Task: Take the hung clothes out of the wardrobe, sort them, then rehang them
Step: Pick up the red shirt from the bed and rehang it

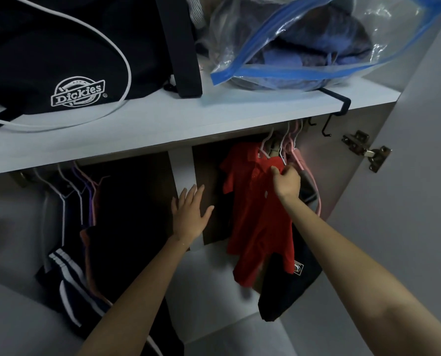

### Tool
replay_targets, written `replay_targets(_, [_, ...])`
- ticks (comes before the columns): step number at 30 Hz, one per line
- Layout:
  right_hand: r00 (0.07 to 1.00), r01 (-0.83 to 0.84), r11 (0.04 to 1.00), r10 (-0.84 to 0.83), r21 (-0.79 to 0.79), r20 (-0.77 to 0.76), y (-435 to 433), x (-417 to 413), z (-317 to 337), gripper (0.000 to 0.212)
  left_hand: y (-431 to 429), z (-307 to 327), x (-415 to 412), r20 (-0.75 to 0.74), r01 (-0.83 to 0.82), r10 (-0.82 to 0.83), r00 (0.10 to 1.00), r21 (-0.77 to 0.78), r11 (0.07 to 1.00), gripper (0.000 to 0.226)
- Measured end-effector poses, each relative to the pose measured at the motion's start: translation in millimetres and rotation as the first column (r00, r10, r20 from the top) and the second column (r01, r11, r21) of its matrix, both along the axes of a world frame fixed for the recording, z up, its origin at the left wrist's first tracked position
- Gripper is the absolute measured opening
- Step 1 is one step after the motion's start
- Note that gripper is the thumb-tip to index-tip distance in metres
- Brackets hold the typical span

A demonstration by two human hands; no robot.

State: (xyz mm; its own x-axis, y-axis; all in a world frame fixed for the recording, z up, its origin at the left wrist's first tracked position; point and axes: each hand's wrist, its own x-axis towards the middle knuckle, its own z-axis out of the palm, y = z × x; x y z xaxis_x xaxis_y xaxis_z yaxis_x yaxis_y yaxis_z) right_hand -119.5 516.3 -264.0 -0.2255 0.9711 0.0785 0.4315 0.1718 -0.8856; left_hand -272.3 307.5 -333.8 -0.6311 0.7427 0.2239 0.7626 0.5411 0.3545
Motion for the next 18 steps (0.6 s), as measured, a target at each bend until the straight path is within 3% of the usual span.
replay_targets(14, [1.0, -0.008, 1.0, 0.008, -0.011, -0.005, 34.4, 6.2, -9.4, 0.026, 21.1, -15.7, 10.1, 0.069, 0.019, -0.019, 0.997, -0.007, 1.0, 0.066])
replay_targets(18, [1.0, 0.011, 1.0, -0.011, 0.012, 0.0, 37.4, 11.7, -5.0, 0.04, 22.3, -20.3, 13.6, 0.081, 0.03, -0.03, 0.996, -0.003, 1.0, 0.065])
